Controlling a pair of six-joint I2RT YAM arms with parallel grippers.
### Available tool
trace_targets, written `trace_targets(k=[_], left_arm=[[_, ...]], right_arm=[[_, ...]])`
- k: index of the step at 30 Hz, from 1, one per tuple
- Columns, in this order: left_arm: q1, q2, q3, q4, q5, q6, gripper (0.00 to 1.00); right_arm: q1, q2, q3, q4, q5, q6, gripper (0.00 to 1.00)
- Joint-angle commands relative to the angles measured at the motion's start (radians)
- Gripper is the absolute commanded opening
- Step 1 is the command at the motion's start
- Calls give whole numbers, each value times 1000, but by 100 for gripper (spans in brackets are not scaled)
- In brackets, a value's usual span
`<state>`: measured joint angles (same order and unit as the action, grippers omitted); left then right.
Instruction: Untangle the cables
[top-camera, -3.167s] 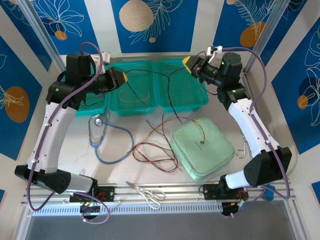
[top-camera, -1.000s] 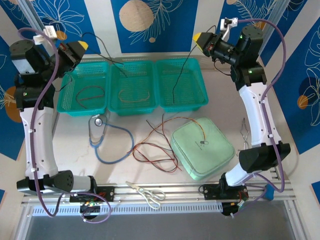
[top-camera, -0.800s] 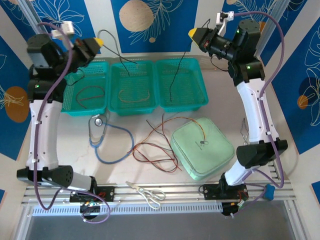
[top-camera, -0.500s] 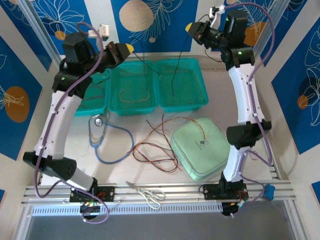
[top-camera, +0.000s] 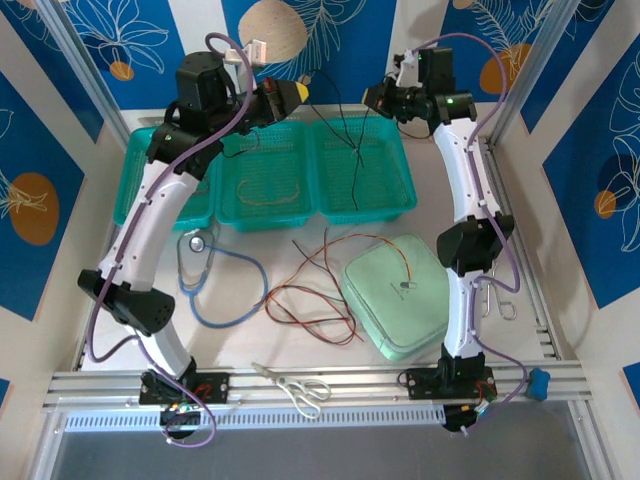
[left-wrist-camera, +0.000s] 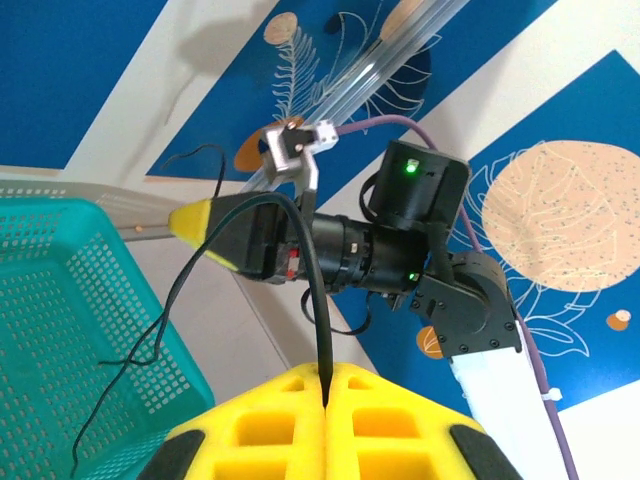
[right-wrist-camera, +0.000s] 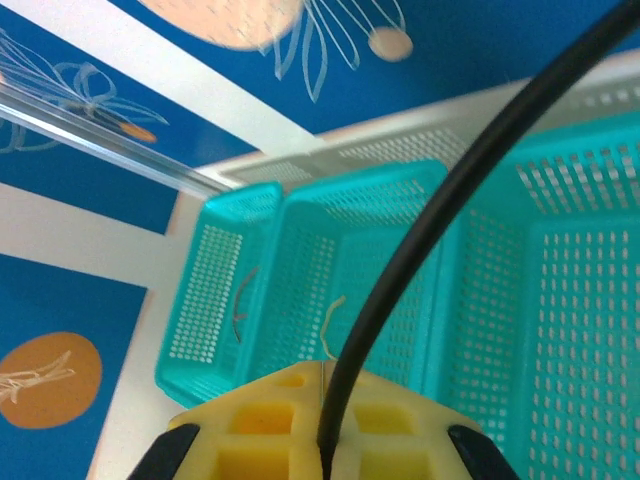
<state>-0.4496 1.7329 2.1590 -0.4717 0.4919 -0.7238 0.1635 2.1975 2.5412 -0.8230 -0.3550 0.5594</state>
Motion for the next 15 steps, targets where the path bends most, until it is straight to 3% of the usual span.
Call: trace_targets(k=[1, 15], left_arm=[[-11, 22, 36, 15, -8, 14, 0], [-19, 29, 35, -6, -3, 30, 0]], right_arm=[[4, -4, -28, -31, -58, -44, 0], [24, 24, -309, 70, -130, 0, 0]])
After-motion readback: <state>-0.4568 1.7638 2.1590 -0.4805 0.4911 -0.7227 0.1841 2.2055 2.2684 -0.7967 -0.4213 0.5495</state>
